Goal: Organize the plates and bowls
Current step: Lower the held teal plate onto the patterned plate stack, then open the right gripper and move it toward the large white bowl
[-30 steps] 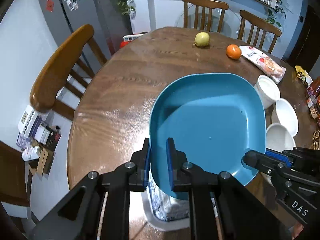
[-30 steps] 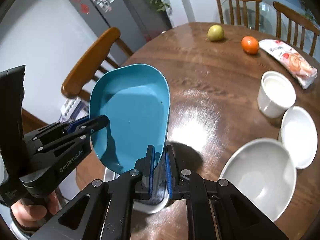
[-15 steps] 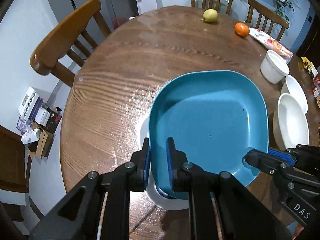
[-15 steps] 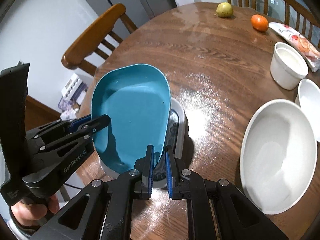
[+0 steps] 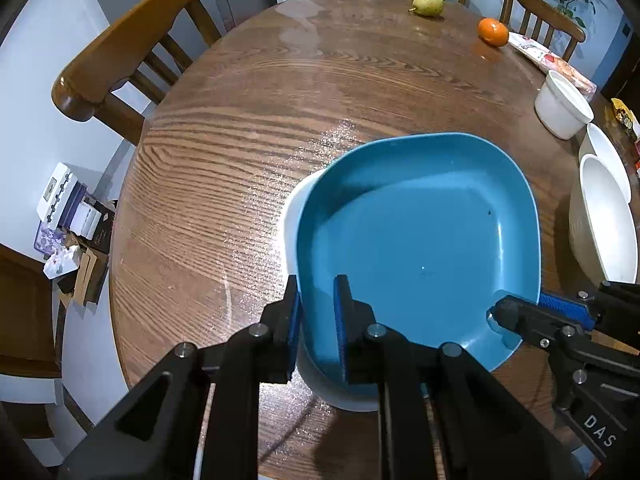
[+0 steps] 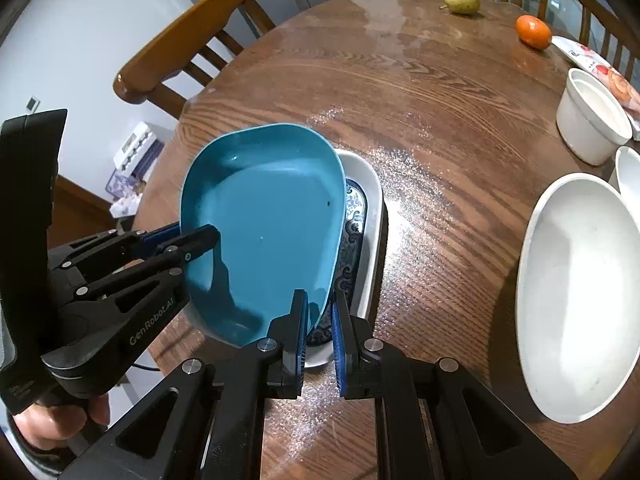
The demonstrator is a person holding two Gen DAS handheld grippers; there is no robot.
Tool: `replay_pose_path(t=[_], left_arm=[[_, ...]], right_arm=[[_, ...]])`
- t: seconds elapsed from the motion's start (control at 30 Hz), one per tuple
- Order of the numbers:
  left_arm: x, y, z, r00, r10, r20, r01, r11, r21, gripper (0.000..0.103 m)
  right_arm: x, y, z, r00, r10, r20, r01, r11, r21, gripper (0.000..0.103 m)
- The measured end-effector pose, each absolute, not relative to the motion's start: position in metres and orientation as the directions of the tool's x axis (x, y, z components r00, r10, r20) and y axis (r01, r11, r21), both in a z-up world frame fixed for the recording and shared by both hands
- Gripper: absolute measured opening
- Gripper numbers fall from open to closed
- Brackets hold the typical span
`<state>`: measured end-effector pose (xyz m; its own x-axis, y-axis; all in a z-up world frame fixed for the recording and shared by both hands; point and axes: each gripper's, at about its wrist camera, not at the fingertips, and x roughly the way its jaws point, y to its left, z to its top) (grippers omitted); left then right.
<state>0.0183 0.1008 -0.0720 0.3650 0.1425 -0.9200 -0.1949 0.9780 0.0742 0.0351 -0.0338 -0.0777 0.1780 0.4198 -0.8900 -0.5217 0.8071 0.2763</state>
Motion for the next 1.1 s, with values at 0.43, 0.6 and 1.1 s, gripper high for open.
replay_pose_path(t=[0.43,0.6,1.1], left_arm=[[0.022,0.097,-0.073,0.359,0.167,-0.918,-0.161,0.98,0.115,0.016],[0.022,0.095,-0.075,0.358,0.172,-0.918,-0.155,0.98,0.123,0.017],[0.024,0.099,-0.056,0.399,0.167,-0.902,-0.184,0.978,0.1,0.051]], right_arm=[[0.034,-0.023,-0.083,0.195,0.371,-0.908,-0.526,0.821,0.222,0.013],[0.033,-0.023,-0.084,0.209,0.356,-0.911,-0.522,0.828,0.203,0.013],[0.033,-0.045,-0.057,0.312,0.364,-0.878,-0.49,0.853,0.18,0.022]])
